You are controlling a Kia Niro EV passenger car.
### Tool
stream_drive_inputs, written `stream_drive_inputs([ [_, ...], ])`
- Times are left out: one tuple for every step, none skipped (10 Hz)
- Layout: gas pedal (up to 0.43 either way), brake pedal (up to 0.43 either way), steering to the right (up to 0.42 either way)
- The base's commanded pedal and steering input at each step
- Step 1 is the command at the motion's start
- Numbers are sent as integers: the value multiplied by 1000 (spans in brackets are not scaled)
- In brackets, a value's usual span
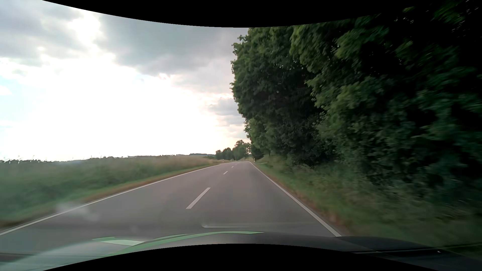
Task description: Follow the waypoints while adhering to traffic rules and regulations
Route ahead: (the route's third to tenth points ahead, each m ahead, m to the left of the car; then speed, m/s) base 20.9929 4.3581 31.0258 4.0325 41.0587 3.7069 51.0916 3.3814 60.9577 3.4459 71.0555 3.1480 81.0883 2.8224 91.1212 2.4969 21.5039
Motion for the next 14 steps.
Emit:
stream_drive_inputs([
  [299,0,9],
  [299,0,8],
  [299,0,8],
  [299,0,7],
  [299,0,6],
  [299,0,5],
  [299,0,5],
  [299,0,5],
  [299,0,5],
  [299,0,4],
  [287,0,4],
  [268,0,4],
  [248,0,4],
  [228,0,3],
])
